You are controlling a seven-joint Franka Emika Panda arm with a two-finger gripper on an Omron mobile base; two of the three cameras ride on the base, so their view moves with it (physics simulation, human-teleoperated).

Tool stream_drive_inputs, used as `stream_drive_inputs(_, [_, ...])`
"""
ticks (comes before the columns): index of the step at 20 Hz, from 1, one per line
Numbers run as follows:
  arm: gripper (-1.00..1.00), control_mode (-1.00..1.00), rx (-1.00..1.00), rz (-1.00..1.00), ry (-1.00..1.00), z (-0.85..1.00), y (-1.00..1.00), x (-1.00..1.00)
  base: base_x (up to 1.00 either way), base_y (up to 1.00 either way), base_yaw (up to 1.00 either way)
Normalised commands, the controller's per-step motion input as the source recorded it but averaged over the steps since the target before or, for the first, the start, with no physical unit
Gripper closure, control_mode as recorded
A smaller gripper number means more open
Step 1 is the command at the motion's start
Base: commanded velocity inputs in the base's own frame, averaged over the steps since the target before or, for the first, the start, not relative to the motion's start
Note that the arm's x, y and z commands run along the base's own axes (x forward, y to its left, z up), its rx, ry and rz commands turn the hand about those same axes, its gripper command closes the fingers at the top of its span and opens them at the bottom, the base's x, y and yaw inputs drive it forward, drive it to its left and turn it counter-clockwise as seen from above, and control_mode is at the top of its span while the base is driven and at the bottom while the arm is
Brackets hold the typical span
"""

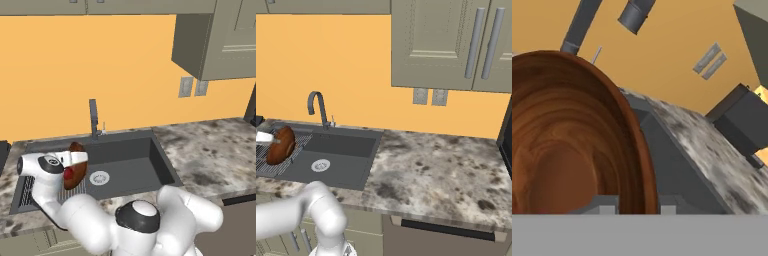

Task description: Dump the tomato and hot dog from the bowl so the bowl can be washed. Place the bowl in the sink after clearing the leftovers.

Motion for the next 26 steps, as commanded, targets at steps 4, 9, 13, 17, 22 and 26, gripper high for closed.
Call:
stream_drive_inputs(4, [1.00, -1.00, -0.19, 0.00, 0.00, 0.00, 0.18, 0.00, 0.00, 0.00, 0.00])
stream_drive_inputs(9, [1.00, -1.00, -0.19, 0.05, 0.00, 0.00, 0.05, -0.10, 0.00, 0.00, 0.00])
stream_drive_inputs(13, [1.00, -1.00, -0.16, 0.02, 0.00, 0.06, 0.03, -0.07, 0.00, 0.00, 0.00])
stream_drive_inputs(17, [1.00, -1.00, -0.01, 0.00, 0.00, 0.00, -0.28, -0.01, 0.00, 0.00, 0.00])
stream_drive_inputs(22, [1.00, -1.00, -0.03, 0.00, -0.05, 0.00, -0.04, -0.03, 0.00, 0.00, 0.00])
stream_drive_inputs(26, [1.00, -1.00, -0.03, -0.01, -0.14, 0.25, -0.20, 0.00, 0.00, 0.00, 0.00])
